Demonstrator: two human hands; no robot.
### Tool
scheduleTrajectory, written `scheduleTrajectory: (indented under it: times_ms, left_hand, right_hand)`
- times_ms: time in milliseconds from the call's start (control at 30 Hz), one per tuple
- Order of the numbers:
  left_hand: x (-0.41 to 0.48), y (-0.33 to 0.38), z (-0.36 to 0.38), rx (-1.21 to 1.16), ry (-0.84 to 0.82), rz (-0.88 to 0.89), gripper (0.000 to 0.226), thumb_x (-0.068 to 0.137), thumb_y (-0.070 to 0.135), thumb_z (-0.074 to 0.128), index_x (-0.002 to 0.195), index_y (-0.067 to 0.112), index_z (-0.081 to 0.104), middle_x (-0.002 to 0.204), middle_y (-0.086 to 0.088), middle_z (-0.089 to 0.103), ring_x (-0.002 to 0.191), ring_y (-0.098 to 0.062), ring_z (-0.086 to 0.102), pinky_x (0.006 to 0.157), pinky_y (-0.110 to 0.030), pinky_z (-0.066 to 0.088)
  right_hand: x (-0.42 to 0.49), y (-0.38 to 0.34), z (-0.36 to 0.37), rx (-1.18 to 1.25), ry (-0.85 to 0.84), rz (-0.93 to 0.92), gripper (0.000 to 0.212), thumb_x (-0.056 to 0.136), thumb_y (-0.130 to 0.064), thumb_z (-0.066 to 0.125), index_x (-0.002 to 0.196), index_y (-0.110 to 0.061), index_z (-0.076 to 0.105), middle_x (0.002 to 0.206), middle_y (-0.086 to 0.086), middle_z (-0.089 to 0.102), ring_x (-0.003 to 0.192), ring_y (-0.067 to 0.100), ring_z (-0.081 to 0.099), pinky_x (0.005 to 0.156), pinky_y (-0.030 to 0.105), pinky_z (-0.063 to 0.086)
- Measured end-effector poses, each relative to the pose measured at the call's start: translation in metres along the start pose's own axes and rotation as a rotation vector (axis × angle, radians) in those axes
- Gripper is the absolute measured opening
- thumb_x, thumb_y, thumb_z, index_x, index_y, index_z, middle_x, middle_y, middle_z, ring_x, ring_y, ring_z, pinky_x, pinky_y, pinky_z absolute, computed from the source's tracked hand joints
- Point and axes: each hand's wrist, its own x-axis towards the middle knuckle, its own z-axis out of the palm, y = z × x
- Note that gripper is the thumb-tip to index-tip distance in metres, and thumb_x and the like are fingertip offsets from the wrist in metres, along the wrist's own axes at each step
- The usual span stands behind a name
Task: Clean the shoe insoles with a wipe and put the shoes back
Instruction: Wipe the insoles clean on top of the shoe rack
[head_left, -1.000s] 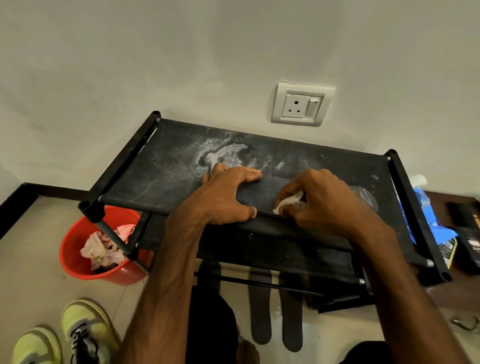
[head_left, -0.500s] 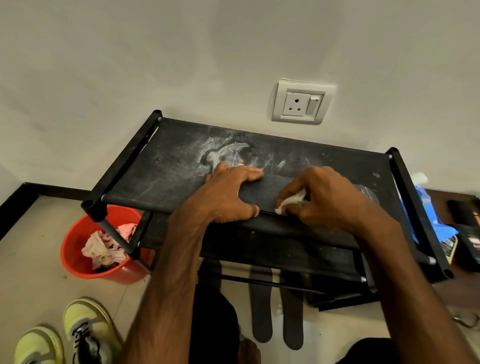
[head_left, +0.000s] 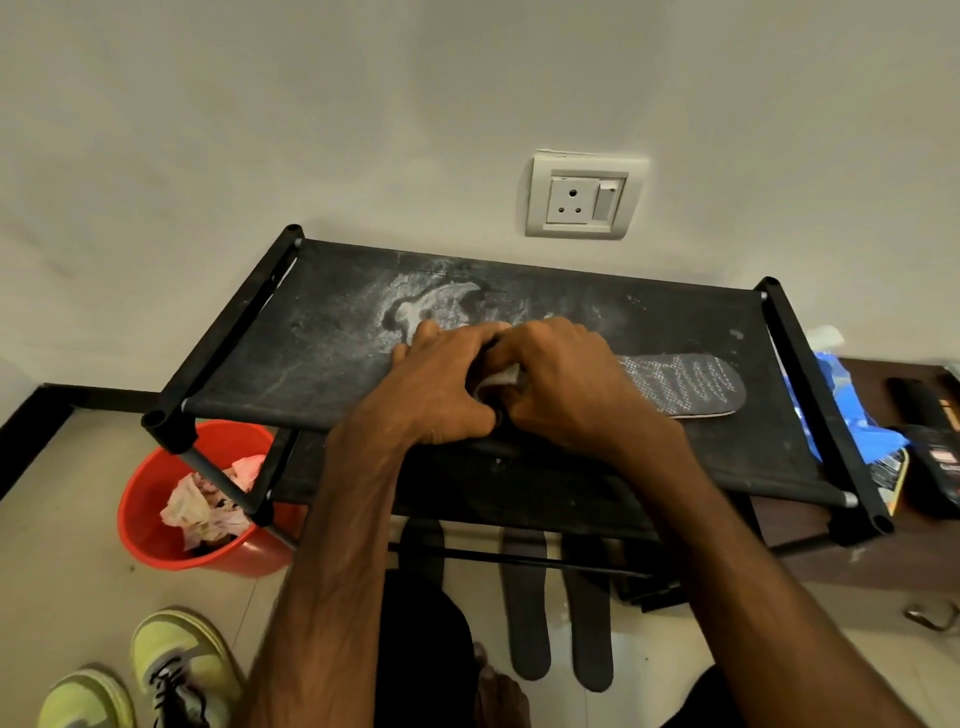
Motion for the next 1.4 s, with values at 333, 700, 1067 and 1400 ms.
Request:
scheduleTrajectory:
  times_ms: [333, 700, 1067, 1400]
  left_hand:
    - [0.004, -0.011, 0.002, 0.016, -0.031, 0.002, 0.102, 0.080, 0.031, 0.078, 0.159, 0.033, 0.015, 0.149, 0.029, 0.040, 0.140, -0.015, 0.025, 0.121, -0.051, 0.015]
    - [0.019, 0.011, 0.030, 0.047, 0.084, 0.126, 0.103, 0.074, 0.055, 0.080, 0.157, 0.033, 0.023, 0.147, 0.023, 0.042, 0.131, -0.012, 0.024, 0.115, -0.040, 0.022]
    - [0.019, 0.006, 0.019, 0.030, 0.054, 0.112, 0.110, 0.070, 0.054, 0.085, 0.158, 0.034, 0.023, 0.102, 0.051, 0.023, 0.116, -0.004, 0.024, 0.105, -0.033, 0.027]
    - [0.019, 0.001, 0.020, -0.025, 0.038, 0.048, 0.113, 0.065, 0.056, 0.086, 0.156, 0.038, 0.022, 0.129, 0.017, 0.043, 0.134, -0.024, 0.029, 0.114, -0.048, 0.033]
  right_hand:
    - [-0.008, 0.057, -0.018, 0.237, 0.195, 0.300, 0.014, 0.088, -0.032, 0.080, 0.100, -0.038, 0.081, 0.098, -0.011, 0.078, 0.087, 0.011, 0.070, 0.080, 0.040, 0.060]
    - [-0.021, 0.072, -0.022, 0.347, 0.282, 0.275, 0.016, 0.087, -0.019, 0.081, 0.103, -0.024, 0.081, 0.096, -0.009, 0.077, 0.084, 0.004, 0.069, 0.075, 0.018, 0.055]
    - [-0.013, 0.056, -0.017, 0.242, 0.066, 0.161, 0.018, 0.089, -0.017, 0.078, 0.106, -0.025, 0.081, 0.098, -0.001, 0.078, 0.086, 0.011, 0.071, 0.079, 0.030, 0.060]
    - [-0.006, 0.040, -0.007, 0.174, -0.107, 0.072, 0.023, 0.083, -0.011, 0.080, 0.102, -0.024, 0.081, 0.099, 0.003, 0.076, 0.082, 0.014, 0.070, 0.076, 0.033, 0.061]
